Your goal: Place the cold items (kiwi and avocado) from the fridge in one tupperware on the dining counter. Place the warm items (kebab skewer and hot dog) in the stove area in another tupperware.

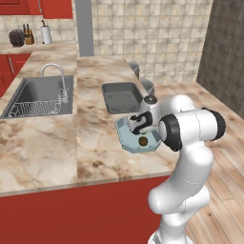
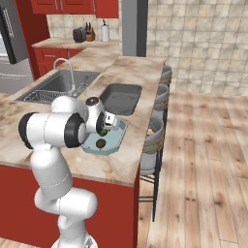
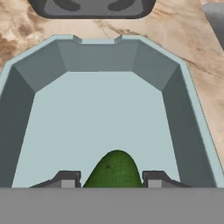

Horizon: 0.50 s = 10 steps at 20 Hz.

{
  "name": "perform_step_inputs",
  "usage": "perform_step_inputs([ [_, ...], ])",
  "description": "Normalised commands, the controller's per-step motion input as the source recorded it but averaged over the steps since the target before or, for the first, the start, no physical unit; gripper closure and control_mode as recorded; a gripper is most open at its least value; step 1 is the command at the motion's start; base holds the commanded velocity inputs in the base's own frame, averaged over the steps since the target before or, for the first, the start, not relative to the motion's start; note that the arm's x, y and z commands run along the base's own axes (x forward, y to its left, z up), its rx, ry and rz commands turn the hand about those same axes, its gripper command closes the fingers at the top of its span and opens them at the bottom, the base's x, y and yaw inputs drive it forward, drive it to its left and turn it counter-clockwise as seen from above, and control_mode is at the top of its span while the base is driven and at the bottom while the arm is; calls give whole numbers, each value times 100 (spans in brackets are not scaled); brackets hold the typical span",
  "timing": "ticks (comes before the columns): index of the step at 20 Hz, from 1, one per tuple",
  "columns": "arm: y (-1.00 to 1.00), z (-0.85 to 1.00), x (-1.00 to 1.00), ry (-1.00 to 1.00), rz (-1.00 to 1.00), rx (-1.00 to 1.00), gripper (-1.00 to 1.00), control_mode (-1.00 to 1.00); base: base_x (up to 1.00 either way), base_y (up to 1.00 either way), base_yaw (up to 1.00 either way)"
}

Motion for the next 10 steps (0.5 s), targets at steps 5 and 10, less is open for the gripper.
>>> perform_step_inputs([
  [5, 0, -1, 9, -4, 0, 0, -100, -100, 0, 0, 0],
  [10, 0, 0, 8, 0, 0, 0, -100, -100, 0, 0, 0],
])
